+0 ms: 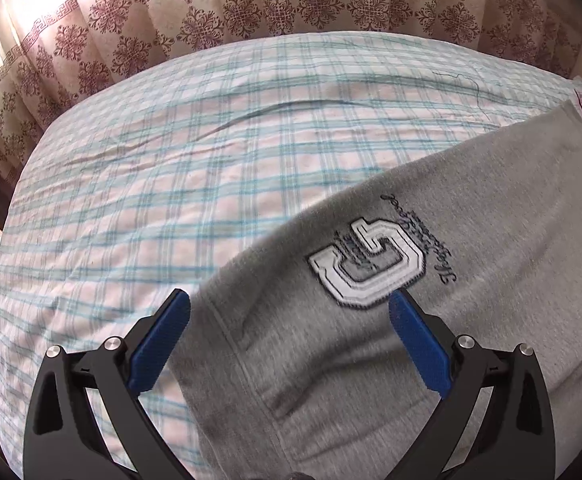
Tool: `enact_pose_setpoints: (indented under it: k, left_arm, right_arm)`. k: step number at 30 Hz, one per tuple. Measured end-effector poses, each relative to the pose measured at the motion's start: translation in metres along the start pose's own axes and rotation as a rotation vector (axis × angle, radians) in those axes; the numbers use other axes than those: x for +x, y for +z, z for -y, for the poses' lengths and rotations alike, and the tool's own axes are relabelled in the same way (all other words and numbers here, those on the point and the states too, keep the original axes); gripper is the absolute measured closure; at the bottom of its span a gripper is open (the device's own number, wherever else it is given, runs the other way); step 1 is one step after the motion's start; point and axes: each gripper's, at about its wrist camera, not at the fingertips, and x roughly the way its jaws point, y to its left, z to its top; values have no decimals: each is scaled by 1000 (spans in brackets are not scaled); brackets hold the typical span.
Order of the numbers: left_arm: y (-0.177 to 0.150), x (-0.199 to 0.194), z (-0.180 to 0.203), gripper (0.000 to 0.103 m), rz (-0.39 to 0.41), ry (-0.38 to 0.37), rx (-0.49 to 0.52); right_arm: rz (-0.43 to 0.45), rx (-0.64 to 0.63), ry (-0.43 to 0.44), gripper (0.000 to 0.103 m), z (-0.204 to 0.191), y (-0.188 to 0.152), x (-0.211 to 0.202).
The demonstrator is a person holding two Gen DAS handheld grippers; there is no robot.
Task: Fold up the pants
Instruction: 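Lower the left gripper onto the waistband edge and close on it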
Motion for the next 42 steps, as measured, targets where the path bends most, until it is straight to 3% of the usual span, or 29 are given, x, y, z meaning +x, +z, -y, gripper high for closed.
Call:
enact_pose_setpoints:
  k: [3, 10, 16, 18, 21, 31, 42]
  left_arm:
    - [8, 9, -9, 3, 13, -4, 10]
    - [18, 35, -21, 3, -24, -124, 25]
    - [18, 46, -20, 37, -47, -206, 36]
    - [17, 40, -17, 65, -38, -250, 36]
    - [16, 26, -10, 90, -24, -235, 45]
    - [-23, -54, 9, 96, 84, -312, 160]
    - [-72, -92, 26, 96, 81, -367, 187]
  right_arm:
    - [-7, -2, 5, 5, -1, 0, 2]
    - [-28, 0, 3, 5, -5, -2, 9]
    - [-24, -5, 0, 5, -8, 0, 8]
    - [-18, -6, -2, 5, -8, 3, 7]
    - [-5, -3, -12, 5, -3, 9, 5]
    - [58, 121, -108, 5, 50, 50, 2]
    - [103, 338, -138, 5, 126, 124, 22]
